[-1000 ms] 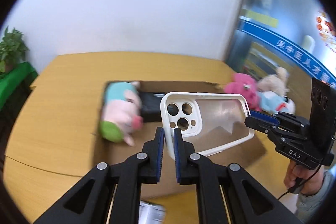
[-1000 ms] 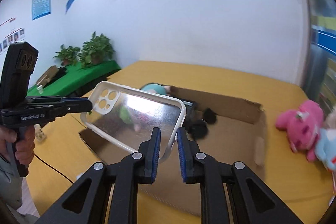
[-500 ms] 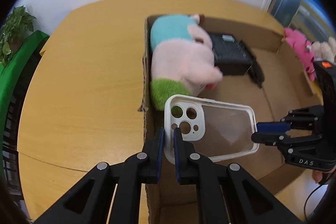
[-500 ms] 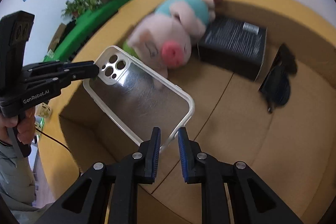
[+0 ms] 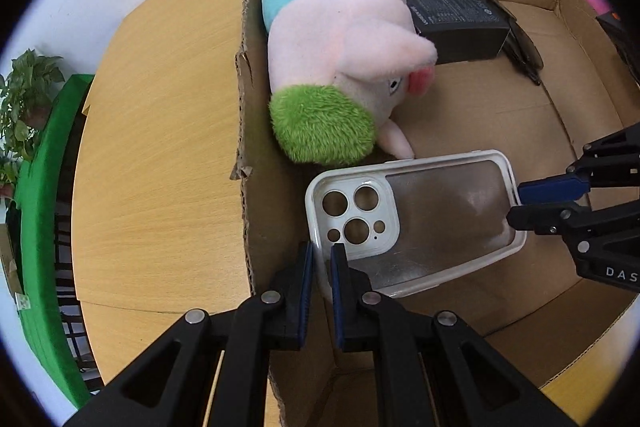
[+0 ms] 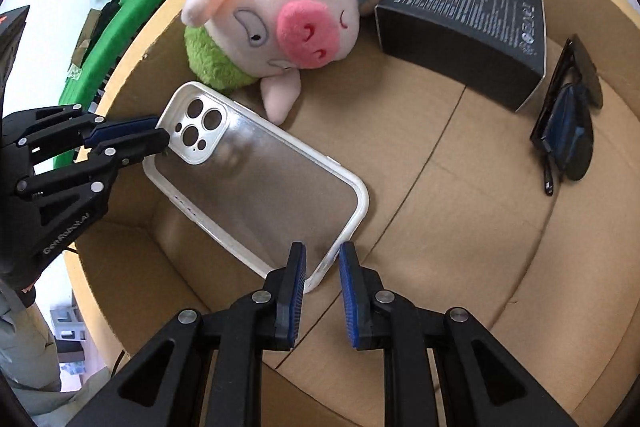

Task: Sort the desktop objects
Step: 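Lift the phone case with both grippers and lower it into the box, then open both grippers to release the phone case and withdraw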

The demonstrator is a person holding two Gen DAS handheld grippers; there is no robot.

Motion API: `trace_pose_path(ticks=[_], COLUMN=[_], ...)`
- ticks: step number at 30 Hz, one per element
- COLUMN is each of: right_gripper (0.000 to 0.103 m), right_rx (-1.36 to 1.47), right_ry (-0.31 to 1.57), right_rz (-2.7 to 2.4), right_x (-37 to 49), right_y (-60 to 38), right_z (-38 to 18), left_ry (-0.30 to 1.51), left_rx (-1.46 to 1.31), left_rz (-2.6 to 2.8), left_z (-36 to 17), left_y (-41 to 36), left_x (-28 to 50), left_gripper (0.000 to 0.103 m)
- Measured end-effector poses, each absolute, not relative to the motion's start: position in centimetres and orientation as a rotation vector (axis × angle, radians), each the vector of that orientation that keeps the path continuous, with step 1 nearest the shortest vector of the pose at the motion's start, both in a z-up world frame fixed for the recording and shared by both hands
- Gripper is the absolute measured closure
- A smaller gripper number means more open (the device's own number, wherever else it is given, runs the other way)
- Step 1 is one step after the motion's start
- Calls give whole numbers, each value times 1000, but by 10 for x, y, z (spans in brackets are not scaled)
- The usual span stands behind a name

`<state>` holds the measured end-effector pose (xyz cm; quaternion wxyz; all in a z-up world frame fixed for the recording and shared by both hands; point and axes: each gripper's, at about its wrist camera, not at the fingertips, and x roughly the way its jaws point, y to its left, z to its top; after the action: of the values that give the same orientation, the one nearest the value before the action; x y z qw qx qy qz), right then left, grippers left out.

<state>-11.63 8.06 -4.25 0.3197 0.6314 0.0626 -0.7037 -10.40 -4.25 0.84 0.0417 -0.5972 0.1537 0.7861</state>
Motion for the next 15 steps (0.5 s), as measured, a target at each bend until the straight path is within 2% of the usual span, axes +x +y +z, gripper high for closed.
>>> trace_pose_path(ticks=[5,8,9,10,12,14,15], right_gripper=[82,71,59,42,22,16,11], right_rx=[1642,1591,1558,1513,1409,1274,1222], right_ry=[151,98,81,76,80,88,105], right_rz=[-1860,-1888,-1911,-1951,-2045,-2147,-2201], right_x=[-117,-108,-105,-99,-84,-61,-51], right_y=[83,92,96,100,109,120,125], right_z=[-40,-33,-26,-19,1,25,34], left_ry=[457,387,365,351,325,242,212], left_rx=[-1840,-1814,-1792,-1756,-1679,-1539,-1459], left_rz=[2415,2416,2435,2469,2554,2651,2730], left_z=[9,18,24,32,49,72,84], left_y=[-41,-45,-47,-49,-50,-51,-53], left_x=[-100,-92,-87,-80,-69,-48,-36], left_gripper=[93,85,84,81,75,67,55])
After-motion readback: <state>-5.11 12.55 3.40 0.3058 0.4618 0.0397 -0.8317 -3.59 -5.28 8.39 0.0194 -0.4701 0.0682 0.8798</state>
